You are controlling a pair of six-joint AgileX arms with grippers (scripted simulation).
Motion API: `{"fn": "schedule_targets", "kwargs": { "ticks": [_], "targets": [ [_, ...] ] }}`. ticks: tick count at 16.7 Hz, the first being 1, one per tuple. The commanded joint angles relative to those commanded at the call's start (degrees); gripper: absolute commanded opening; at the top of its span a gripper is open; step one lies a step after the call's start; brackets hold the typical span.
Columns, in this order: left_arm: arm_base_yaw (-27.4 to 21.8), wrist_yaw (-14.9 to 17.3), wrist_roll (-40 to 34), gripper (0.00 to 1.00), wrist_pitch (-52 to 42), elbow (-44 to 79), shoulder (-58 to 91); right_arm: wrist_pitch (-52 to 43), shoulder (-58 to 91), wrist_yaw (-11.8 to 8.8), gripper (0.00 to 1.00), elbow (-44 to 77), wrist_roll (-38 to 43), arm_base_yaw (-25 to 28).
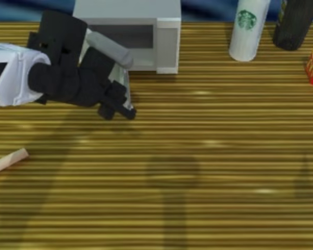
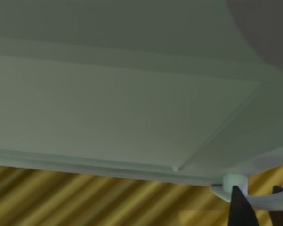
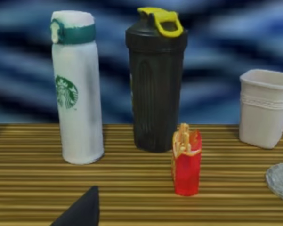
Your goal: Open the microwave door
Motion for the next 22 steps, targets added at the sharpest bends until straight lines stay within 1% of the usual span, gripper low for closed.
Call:
{"fn": "schedule_targets", "kwargs": {
  "ticks": [17, 19, 22],
  "targets": [
    [0.0, 0.0, 0.0, 0.0, 0.0, 0.0, 0.0, 0.0, 0.0, 0.0, 1.0, 0.0, 0.0, 0.0],
    [-0.3, 0.5, -0.2, 0.0, -0.1, -0.1, 0.0, 0.0, 0.0, 0.0, 1.0, 0.0, 0.0, 0.0],
    [0.5, 1.5, 1.6, 0.0, -0.6, -0.3, -0.3, 0.0, 0.0, 0.0, 1.0, 0.0, 0.0, 0.0]
  ]
}}
